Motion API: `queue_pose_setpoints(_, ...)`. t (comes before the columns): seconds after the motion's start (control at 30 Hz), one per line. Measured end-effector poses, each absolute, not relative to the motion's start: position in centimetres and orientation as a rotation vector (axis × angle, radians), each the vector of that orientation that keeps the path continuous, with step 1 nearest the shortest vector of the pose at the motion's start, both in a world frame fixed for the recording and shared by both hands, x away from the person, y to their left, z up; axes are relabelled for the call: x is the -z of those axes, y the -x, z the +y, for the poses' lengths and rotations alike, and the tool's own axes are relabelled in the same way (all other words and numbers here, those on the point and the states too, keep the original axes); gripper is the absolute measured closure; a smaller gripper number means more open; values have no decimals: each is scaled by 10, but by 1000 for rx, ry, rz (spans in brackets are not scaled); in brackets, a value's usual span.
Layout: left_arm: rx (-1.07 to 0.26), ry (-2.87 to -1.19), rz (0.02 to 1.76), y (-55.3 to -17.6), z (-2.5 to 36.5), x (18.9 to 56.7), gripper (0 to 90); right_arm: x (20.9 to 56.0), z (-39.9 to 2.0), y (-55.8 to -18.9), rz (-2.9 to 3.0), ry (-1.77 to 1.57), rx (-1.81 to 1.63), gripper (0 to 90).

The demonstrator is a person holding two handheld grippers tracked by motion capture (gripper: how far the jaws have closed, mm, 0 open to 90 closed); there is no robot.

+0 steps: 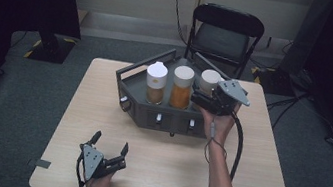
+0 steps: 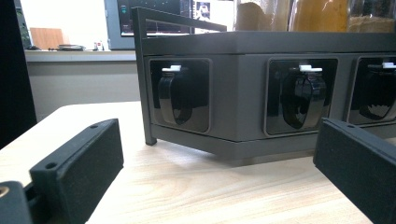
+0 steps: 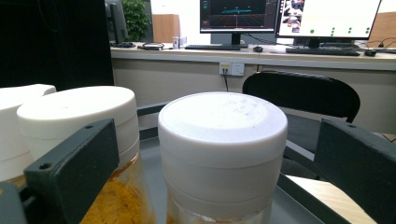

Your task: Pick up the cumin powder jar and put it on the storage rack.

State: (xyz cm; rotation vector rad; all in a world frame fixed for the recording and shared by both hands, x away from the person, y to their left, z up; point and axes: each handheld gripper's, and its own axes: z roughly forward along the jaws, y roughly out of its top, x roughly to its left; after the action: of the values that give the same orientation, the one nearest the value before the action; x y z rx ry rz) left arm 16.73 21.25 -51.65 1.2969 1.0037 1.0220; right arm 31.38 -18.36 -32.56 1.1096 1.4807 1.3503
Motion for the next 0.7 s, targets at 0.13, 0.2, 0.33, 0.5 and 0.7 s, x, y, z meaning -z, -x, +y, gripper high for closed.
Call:
queue_pose_setpoints(0.13, -1022, -1297, 1004, -167, 212, 516, 12, 326, -185, -311, 1473, -1108, -1359, 0)
queue_pose_setpoints(0.2, -1022, -1297, 1004, -167, 212, 517, 11, 327, -186, -310, 1469, -1106, -1367, 0)
queue_pose_setpoints(0.33, -1022, -1297, 1004, -167, 212, 517, 12, 328, -186, -309, 1461, -1114, -1359, 0)
queue_pose_setpoints(0.5, -1022, -1297, 1004, -167, 212, 517, 12, 330, -187, -305, 1449, -1121, -1359, 0)
queue_pose_setpoints(0.7, -1022, -1297, 1004, -167, 212, 516, 12, 331, -187, -303, 1436, -1130, -1369, 0)
